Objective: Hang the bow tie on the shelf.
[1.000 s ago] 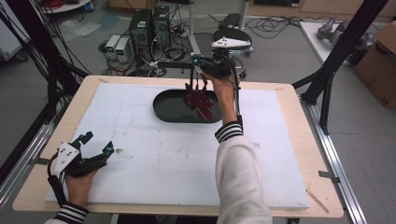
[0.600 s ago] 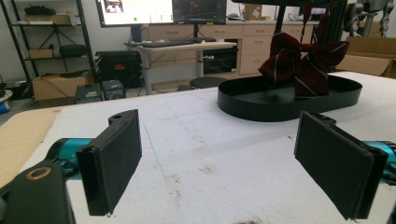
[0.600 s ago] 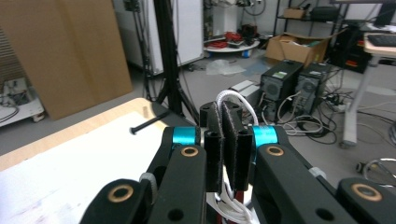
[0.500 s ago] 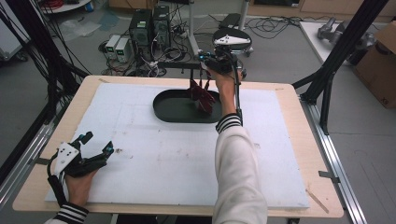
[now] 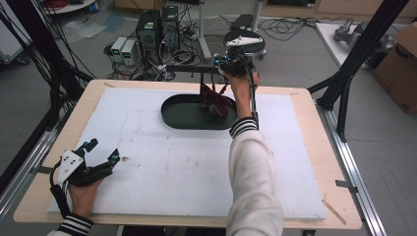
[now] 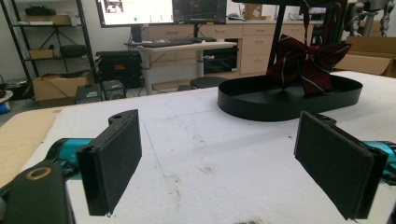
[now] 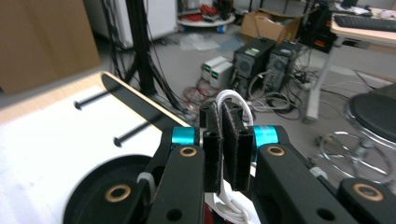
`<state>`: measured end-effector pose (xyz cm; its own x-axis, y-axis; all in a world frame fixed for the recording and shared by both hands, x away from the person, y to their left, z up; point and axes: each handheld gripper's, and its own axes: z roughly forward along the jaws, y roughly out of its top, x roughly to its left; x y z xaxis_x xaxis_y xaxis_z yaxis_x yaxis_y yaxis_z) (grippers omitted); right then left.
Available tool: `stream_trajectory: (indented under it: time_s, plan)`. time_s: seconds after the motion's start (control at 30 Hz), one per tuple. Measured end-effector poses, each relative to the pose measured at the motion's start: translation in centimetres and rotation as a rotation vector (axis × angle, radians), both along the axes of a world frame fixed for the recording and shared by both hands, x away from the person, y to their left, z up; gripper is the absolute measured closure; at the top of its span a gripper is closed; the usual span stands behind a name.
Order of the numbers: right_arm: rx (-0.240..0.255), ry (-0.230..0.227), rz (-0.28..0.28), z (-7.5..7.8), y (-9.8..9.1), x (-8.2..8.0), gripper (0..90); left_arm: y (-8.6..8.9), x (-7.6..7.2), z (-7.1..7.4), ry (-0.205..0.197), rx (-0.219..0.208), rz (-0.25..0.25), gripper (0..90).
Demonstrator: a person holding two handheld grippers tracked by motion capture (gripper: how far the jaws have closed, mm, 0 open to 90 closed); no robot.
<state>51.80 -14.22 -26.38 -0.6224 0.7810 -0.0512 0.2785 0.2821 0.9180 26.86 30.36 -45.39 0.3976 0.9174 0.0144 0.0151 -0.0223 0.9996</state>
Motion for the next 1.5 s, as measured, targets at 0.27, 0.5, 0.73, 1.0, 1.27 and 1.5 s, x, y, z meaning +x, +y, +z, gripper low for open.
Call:
stream_trajectory:
  time_s: [0.27,0.5,0.73,1.0,1.27,1.5]
  plan:
    - [-0.140,0.015,-0.024,-0.1,-0.1,-0.1,78.9,0.0,0.0,0.0,-0.002,0.003,0.001,15.3]
    - [-0.222,0.008,-0.043,0.0,-0.4,-0.6,65.1,0.0,0.0,0.0,0.003,0.004,0.001,15.3]
    - [-0.111,-0.061,-0.063,0.1,-1.7,-2.3,17.3,0.0,0.0,0.0,0.001,0.005,0.004,15.3]
    - [0.078,-0.059,0.027,-0.1,-4.9,-6.6,0.3,-0.1,-0.1,0.0,-0.005,0.008,0.007,15.3]
    - [0.108,-0.164,0.020,-2.7,-8.3,-15.1,0.4,0.1,-0.4,-0.1,-0.038,-0.006,0.002,15.2]
    - [0.129,-0.231,-0.069,-8.3,-10.8,-22.7,0.4,0.1,-0.3,-0.1,-0.035,-0.005,0.001,15.2]
